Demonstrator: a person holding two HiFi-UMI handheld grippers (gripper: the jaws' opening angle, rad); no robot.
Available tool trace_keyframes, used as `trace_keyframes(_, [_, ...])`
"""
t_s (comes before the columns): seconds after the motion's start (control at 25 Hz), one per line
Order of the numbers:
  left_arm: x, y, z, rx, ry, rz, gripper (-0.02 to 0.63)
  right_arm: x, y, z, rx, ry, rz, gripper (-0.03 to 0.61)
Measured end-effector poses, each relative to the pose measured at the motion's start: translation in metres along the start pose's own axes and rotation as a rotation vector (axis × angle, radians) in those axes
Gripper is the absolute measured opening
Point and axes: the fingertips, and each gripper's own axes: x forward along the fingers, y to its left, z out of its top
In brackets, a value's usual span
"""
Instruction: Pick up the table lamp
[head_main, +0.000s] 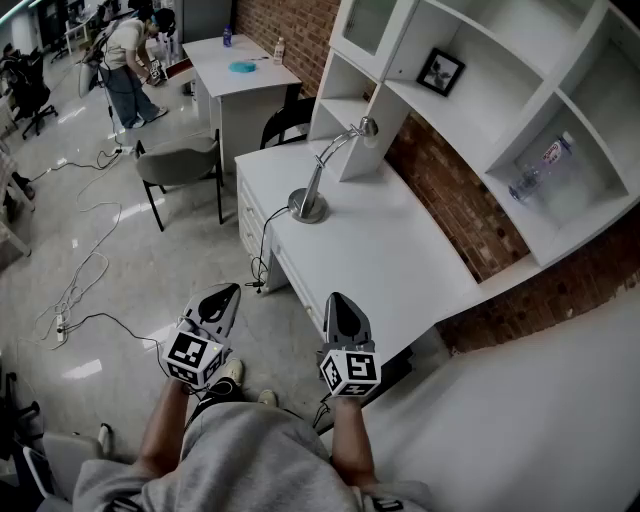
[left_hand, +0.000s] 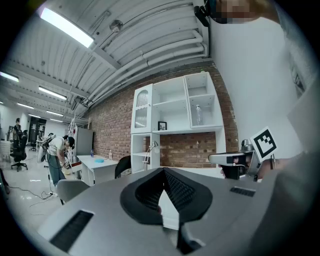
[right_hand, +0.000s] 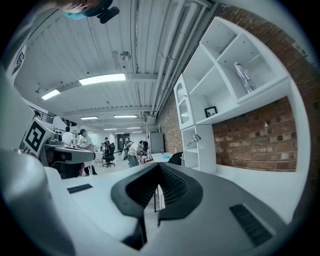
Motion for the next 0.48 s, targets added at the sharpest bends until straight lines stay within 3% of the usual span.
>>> trace_keyframes(0.48, [0.013,-0.008,0.003,-0.001,0.003,-0.014,0.003,-0.002,-0.007,-0.001,0.070,-0.017,0.014,0.023])
